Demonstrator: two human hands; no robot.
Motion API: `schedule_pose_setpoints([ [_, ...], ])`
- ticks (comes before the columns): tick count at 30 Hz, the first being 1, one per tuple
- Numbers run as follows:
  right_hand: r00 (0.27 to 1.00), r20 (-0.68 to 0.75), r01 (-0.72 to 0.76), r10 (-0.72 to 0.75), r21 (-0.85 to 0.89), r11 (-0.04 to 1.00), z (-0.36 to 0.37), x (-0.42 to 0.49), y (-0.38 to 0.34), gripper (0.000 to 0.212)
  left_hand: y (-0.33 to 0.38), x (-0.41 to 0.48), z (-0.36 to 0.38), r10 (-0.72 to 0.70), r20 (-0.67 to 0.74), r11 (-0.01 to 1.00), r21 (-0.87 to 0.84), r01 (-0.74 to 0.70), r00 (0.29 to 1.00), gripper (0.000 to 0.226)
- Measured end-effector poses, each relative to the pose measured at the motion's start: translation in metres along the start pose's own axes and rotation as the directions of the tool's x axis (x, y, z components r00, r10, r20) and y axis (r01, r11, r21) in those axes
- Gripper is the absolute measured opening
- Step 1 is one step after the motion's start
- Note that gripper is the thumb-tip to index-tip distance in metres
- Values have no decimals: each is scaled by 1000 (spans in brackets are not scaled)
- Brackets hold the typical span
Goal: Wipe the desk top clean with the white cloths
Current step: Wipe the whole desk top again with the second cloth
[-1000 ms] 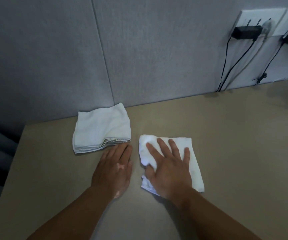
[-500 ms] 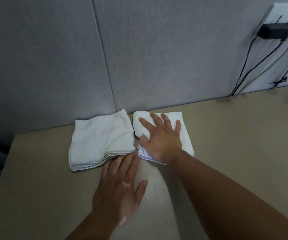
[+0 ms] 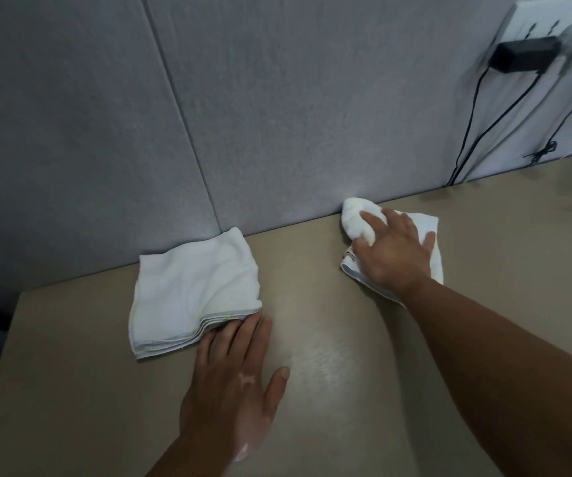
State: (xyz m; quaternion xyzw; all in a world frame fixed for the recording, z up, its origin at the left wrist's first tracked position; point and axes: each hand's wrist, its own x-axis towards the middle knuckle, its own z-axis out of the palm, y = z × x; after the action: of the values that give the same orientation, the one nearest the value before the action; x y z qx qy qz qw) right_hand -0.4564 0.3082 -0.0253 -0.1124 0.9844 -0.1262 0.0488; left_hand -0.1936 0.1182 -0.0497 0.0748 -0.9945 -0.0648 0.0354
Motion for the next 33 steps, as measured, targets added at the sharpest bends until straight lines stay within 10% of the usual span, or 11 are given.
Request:
schedule_pose_setpoints([
  [6,990,9,-140,140,36,989,3,-29,-30,61,0,2,0,5,8,1000,7,-5,1000,69],
  [20,946,68,320,-317,-44,946,6,-228,47,70,2,1,-1,36,-66,998,50,-33,997,65],
  [33,957,-43,-284,287,61,957,-12,-136,63,61,6,-3,-1,73,-198,997,14,-71,977,48],
])
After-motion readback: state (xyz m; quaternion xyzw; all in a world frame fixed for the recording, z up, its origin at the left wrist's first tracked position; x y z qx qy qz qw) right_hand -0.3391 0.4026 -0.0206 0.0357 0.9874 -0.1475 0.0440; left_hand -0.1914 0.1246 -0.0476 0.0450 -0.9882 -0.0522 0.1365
